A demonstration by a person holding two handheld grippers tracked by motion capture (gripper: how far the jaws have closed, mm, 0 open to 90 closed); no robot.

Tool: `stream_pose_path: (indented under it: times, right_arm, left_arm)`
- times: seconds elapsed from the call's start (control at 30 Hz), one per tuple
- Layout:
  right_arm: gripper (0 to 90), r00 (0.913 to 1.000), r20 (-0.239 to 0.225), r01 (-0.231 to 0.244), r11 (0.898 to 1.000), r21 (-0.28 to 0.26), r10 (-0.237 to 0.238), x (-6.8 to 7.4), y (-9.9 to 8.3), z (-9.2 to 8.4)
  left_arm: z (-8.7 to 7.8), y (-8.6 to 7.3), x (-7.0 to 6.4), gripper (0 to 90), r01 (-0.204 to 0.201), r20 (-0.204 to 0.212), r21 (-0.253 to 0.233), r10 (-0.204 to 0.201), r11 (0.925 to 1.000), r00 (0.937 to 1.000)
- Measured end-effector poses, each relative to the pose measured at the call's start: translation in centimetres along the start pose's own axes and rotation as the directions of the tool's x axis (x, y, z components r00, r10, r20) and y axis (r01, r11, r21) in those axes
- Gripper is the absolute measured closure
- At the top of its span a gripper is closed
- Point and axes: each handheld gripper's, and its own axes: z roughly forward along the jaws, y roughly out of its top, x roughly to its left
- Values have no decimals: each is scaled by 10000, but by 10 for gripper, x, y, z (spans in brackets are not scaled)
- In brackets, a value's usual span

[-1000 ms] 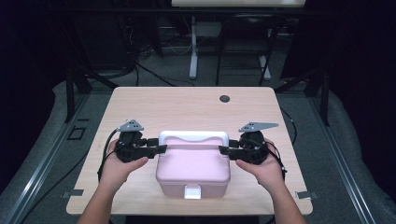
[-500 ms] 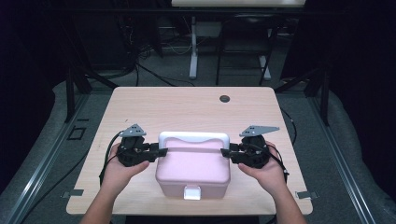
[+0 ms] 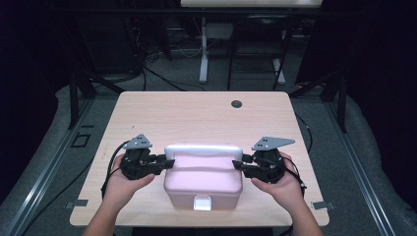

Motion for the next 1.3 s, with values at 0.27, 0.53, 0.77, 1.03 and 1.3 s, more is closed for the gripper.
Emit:
stream_pose_path:
  times: [0.27, 0.53, 0.77, 1.03, 1.3]
  right_arm:
    - [650, 9999, -110, -109, 9995, 305, 112, -2, -5, 8]
    - [735, 9996, -50, -264, 9995, 169, 265, -5, -6, 8]
    - [738, 9998, -35, -201, 9996, 200, 202, -4, -6, 7]
    - [739, 9997, -67, -245, 9997, 72, 245, -3, -4, 6]
    - [741, 9991, -222, -357, 9986, -382, 348, -3, 7, 0]
  left_arm:
    - [0, -1, 0, 714, 34, -36, -136, -35, 9999, 10000]
    - [-1, -1, -1, 735, -67, -133, -93, 66, 9999, 9999]
    - [-2, -1, -3, 738, -87, -156, 2, 87, 10000, 9998]
    - [-6, 1, -2, 739, 0, -31, 26, 1, 10000, 10000]
    - [-15, 7, 0, 735, 152, -102, -649, -159, 9978, 9998]
